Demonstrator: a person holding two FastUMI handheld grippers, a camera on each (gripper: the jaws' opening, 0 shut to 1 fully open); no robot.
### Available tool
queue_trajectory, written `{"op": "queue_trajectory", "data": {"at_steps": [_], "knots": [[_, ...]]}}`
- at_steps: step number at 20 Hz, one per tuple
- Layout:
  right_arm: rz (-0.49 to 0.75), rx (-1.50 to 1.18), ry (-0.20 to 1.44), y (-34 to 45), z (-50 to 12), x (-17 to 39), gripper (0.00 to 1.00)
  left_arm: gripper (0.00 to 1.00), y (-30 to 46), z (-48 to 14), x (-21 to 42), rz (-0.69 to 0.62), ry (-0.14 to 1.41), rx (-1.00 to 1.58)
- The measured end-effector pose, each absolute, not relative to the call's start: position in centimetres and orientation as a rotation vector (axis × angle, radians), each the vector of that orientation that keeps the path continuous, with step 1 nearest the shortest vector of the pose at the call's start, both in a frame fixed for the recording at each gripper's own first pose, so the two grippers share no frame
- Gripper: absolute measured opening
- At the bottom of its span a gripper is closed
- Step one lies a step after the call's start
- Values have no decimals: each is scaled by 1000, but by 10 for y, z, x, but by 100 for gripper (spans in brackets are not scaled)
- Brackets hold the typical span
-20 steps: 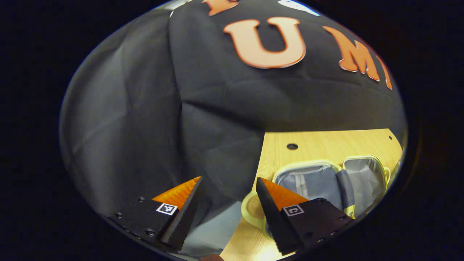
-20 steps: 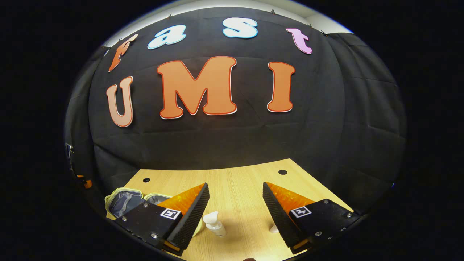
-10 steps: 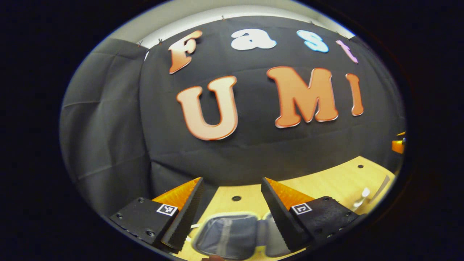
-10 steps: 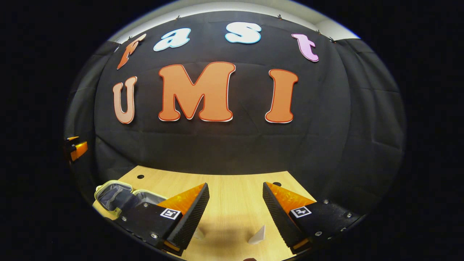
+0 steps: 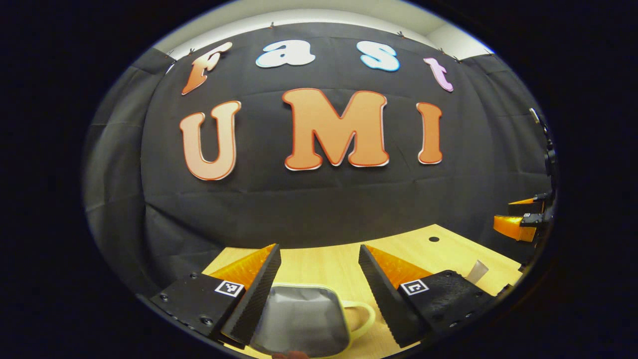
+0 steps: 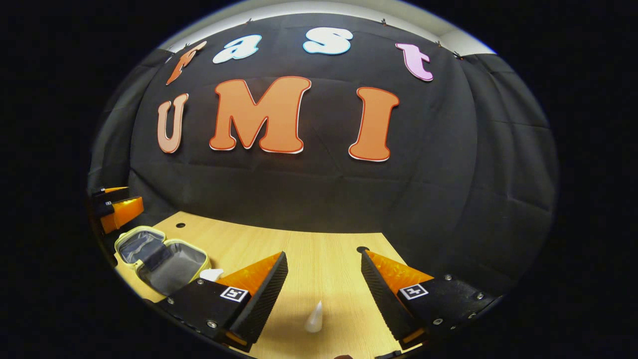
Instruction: First open the suitcase, pack the skin care products into it, and then close the suitcase.
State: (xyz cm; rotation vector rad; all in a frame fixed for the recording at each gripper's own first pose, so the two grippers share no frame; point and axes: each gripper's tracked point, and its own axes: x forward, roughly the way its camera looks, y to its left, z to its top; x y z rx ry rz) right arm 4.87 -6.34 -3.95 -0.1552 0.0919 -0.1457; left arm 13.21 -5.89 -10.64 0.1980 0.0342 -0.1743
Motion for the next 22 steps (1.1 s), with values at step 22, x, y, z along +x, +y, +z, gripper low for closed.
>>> {"op": "queue_trajectory", "data": {"at_steps": [22], "knots": [[-200, -178, 227, -125, -114, 46, 95, 99, -174, -364, 131, -289, 439, 268]]}}
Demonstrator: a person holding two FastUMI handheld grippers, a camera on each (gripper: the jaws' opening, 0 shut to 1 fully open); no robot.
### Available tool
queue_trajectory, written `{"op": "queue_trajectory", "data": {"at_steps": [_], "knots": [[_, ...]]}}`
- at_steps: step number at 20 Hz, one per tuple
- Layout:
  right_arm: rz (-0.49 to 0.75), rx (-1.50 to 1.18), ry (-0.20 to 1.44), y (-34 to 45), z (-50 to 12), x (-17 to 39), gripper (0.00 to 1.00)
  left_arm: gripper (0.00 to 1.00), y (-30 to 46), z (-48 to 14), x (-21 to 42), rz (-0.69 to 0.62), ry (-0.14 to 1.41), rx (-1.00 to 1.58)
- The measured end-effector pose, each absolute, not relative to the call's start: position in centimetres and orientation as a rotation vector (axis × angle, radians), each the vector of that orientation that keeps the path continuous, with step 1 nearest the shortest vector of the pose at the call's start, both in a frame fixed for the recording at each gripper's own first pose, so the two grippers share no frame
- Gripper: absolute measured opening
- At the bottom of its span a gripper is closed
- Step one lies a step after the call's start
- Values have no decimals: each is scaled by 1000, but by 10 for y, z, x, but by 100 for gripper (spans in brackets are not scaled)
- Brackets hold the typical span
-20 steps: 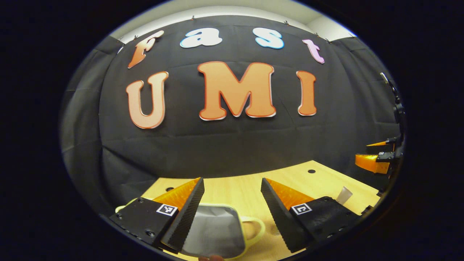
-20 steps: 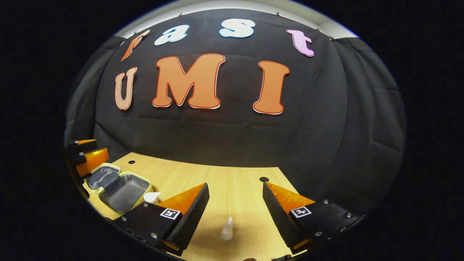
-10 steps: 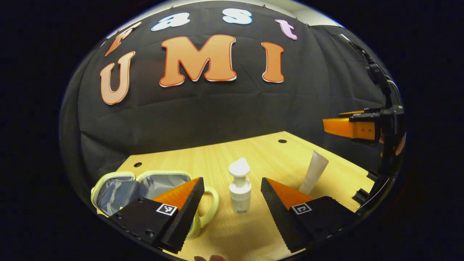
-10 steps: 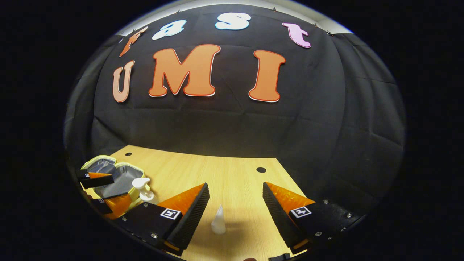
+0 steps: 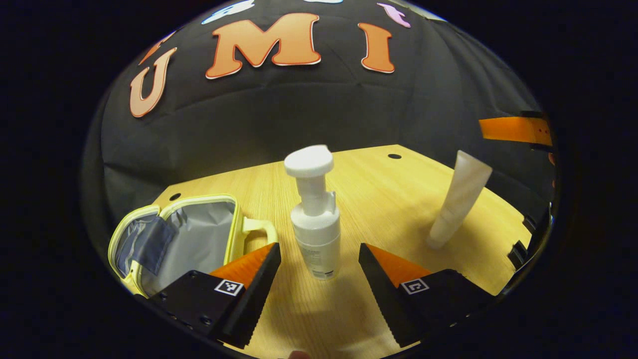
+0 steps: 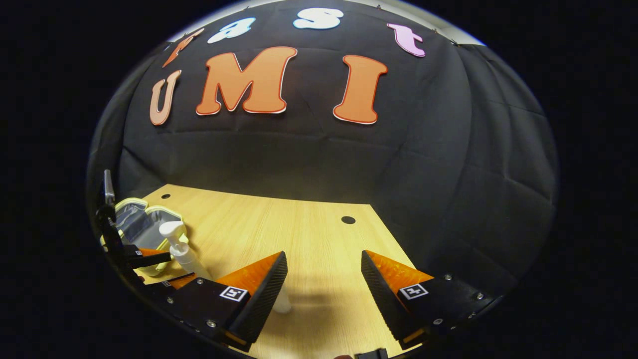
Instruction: First open the suitcase, pack the skin care products into it, and then close the suitcase.
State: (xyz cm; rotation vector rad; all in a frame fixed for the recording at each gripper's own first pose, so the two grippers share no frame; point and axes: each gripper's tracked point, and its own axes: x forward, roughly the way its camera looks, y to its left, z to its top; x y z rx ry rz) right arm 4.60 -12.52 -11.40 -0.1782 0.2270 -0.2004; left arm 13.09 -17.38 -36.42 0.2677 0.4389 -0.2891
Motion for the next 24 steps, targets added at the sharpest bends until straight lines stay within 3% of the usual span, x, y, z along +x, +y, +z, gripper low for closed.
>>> {"op": "queue_trajectory", "data": {"at_steps": [8, 10, 16, 24], "knots": [[-221, -183, 252, -140, -124, 47, 95, 95, -176, -397, 154, -220, 485, 207], [-217, -186, 262, -139, -127, 47, 95, 63, -178, -393, 151, -215, 489, 164], [-207, -191, 295, -137, -143, 37, 95, 59, -182, -390, 148, -219, 519, 94], [-178, -135, 333, -106, -152, 20, 96, 58, -169, -330, 134, -266, 515, 116]]}}
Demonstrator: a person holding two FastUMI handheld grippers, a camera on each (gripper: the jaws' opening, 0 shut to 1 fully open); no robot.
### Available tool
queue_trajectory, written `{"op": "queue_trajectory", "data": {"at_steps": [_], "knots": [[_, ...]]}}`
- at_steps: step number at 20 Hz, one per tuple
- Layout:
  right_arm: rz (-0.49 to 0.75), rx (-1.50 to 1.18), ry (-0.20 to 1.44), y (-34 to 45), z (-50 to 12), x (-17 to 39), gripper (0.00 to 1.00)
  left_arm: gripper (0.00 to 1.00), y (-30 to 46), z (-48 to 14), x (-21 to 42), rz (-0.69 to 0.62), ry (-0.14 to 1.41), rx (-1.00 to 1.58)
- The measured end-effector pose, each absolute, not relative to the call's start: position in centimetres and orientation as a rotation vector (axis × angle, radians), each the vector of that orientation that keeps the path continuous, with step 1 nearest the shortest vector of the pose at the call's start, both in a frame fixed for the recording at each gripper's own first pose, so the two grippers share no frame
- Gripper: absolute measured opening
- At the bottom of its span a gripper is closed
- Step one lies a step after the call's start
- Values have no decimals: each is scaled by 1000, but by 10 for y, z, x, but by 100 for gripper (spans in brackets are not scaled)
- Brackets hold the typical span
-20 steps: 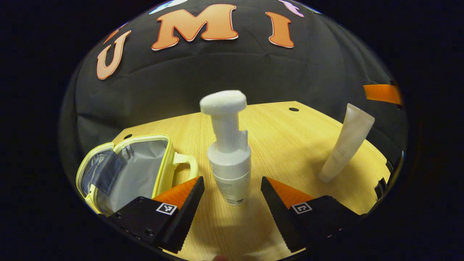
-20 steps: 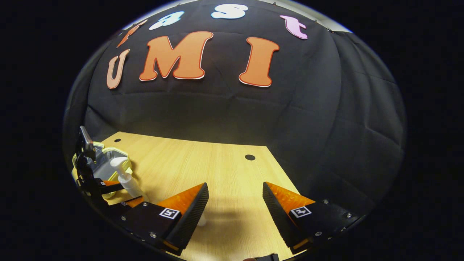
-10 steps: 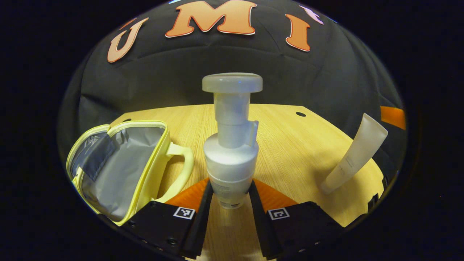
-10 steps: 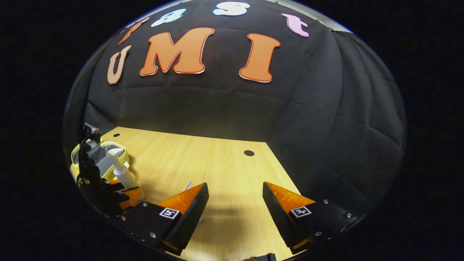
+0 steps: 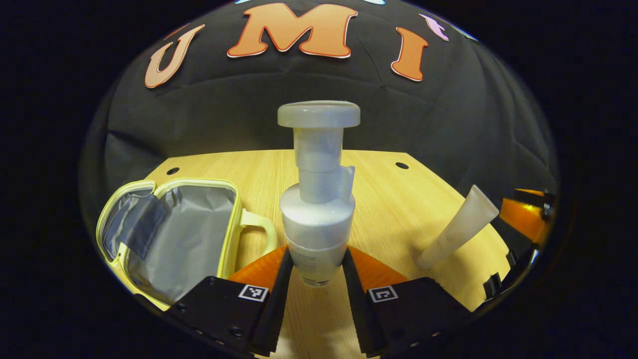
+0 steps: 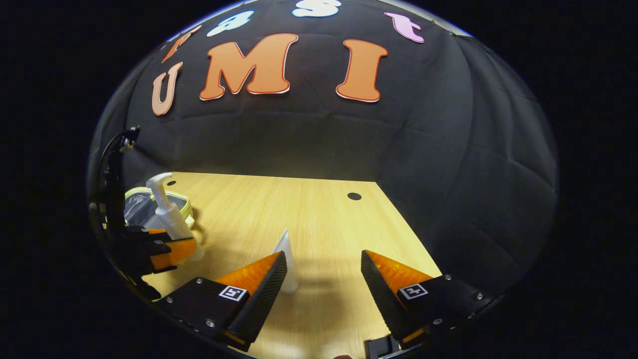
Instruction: First open the suitcase, pack the skin care products into it, and then close the suitcase.
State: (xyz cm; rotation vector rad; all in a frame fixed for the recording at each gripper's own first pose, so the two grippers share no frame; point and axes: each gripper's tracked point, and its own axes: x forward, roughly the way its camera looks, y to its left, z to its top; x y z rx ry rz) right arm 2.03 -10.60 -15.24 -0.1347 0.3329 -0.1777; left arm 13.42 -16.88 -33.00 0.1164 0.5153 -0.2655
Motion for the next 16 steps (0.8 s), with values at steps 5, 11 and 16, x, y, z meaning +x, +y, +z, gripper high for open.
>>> {"op": "queue_trajectory", "data": {"at_steps": [5, 11, 16], "knots": [[-156, -124, 342, -78, -159, 18, 95, 60, -138, -291, 119, -275, 510, 194], [-110, -165, 419, -56, -207, 44, 95, 58, -89, -245, 110, -235, 483, 202], [-103, -122, 528, -67, -260, 63, 96, 58, -53, -232, 104, -165, 475, 207]]}}
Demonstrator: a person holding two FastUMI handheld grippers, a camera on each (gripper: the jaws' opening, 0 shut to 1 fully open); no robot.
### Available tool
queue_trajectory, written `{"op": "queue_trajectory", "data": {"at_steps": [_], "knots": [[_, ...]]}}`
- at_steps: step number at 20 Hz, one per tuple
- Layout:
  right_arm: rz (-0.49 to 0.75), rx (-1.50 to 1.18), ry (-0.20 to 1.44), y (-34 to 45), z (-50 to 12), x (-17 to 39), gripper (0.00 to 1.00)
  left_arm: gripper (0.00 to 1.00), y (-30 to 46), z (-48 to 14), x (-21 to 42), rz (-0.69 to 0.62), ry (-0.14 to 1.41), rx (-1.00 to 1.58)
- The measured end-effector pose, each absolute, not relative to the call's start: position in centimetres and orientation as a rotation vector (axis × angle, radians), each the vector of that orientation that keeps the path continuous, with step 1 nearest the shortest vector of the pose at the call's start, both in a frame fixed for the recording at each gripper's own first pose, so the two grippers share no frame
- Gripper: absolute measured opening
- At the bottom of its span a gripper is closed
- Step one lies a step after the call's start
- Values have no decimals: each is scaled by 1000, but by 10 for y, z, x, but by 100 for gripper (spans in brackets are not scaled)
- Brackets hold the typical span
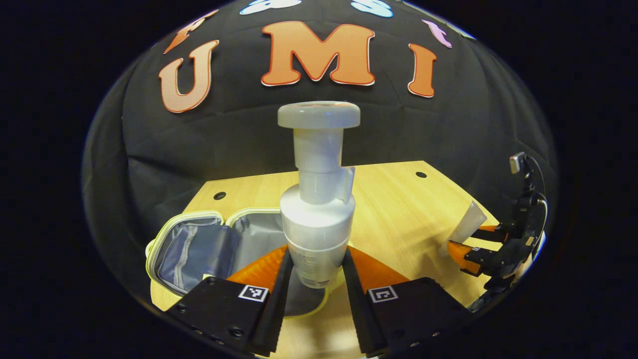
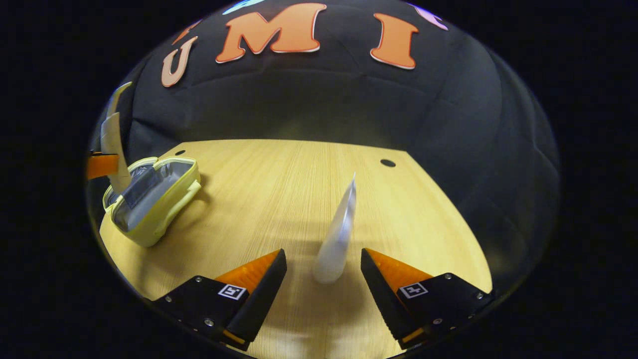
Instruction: First open the suitcase, pack the skin care products into it, and then close the suitcase.
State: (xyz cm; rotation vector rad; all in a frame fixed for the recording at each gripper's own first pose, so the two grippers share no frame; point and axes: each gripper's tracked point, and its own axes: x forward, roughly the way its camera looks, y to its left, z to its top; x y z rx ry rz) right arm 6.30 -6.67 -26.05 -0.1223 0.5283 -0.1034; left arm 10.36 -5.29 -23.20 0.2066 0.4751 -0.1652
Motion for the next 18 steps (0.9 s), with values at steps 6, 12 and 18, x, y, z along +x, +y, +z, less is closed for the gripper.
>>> {"op": "queue_trajectory", "data": {"at_steps": [6, 12, 18], "knots": [[-115, -87, 595, -81, -292, 79, 67, 58, -32, -232, 98, -115, 484, 200], [-97, -91, 621, -77, -292, 81, 50, 58, -23, -234, 99, -103, 492, 185], [-84, -27, 642, -48, -261, 68, 48, 58, 5, -220, 98, -123, 541, 173]]}}
